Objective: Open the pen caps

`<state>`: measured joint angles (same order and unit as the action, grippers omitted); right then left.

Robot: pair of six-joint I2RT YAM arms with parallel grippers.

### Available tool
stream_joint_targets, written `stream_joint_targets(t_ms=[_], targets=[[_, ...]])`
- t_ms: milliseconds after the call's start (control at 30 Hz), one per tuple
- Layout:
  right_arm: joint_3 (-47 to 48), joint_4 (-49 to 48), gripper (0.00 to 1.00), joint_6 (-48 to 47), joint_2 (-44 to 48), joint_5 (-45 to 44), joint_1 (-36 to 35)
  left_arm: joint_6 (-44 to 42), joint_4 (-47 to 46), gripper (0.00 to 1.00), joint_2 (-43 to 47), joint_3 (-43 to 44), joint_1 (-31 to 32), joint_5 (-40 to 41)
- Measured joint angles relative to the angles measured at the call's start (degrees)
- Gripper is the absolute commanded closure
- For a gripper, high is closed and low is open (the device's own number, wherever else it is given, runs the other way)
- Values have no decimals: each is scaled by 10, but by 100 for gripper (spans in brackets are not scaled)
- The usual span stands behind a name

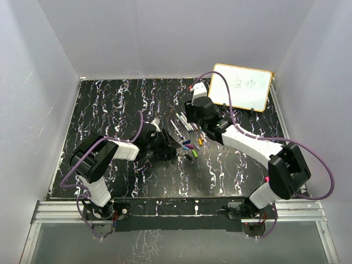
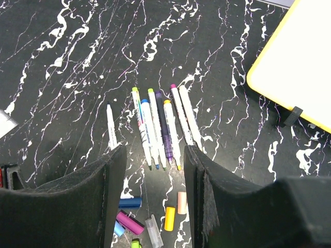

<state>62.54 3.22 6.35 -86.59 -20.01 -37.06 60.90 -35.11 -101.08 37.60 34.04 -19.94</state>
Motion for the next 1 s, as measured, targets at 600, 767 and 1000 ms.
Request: stream_joint_targets(t_ms=[600, 767, 1000], targets=[[-34, 9, 2, 66, 58, -66, 8, -143, 245, 1, 294, 78, -2, 219], [-42, 32, 2, 118, 71, -122, 21, -198, 297, 2, 371, 80, -5, 316], [-111, 59, 2, 170, 154, -164, 58, -246, 381, 2, 421, 73, -6, 450]])
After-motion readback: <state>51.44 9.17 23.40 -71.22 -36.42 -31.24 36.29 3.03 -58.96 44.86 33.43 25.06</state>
